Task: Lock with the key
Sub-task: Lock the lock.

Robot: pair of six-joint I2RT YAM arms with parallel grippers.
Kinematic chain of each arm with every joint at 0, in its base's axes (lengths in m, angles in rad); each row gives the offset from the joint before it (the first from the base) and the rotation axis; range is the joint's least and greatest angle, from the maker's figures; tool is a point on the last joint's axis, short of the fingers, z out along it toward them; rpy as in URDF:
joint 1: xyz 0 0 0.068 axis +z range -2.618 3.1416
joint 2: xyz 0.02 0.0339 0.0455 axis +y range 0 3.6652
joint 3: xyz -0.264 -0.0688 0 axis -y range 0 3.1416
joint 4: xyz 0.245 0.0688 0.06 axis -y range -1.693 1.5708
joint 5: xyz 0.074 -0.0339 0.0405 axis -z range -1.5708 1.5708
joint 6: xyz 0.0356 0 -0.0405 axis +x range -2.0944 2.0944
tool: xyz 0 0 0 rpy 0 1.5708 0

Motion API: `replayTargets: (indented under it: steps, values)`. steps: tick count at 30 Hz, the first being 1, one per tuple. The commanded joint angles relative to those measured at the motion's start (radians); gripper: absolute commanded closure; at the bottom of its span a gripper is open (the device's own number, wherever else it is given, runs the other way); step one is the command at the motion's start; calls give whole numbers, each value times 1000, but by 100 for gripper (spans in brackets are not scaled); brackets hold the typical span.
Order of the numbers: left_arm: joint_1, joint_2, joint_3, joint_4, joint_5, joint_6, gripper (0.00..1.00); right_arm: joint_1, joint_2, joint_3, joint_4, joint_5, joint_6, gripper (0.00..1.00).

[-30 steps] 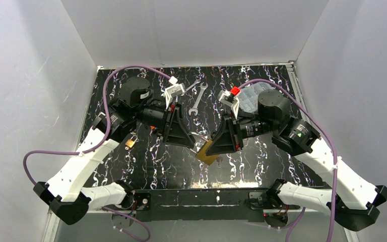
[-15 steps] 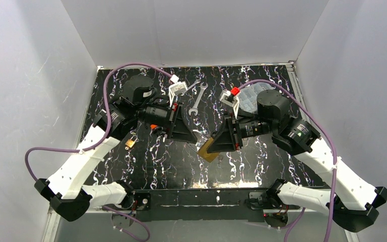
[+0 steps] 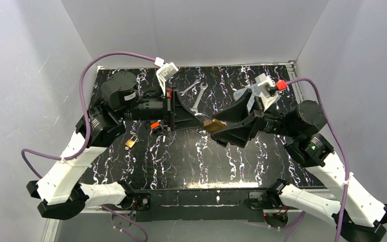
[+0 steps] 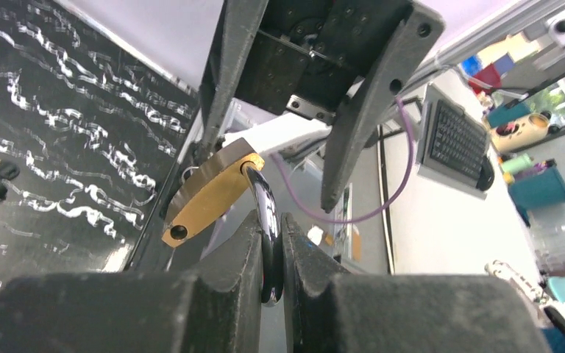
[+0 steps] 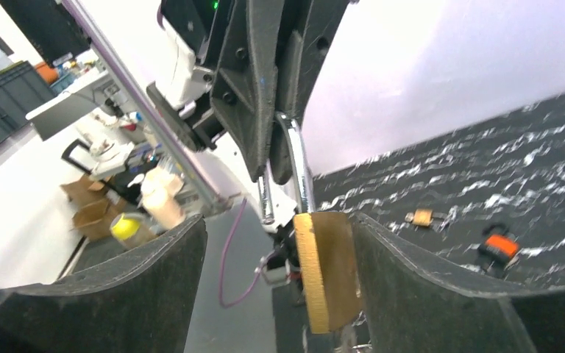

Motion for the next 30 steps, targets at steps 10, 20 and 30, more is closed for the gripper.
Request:
replayTargets:
  steps: [10,20,30]
  values:
    - [-56,-12,99,305,-199,-196,100,-62,68,22,366,33,74,21]
    - [-63,-34,57,396,-280,-226,100,-62,77,-43,512,74,182,28]
    - [-63,-62,27,415,-302,-229,100,-64,38,-80,547,134,223,39]
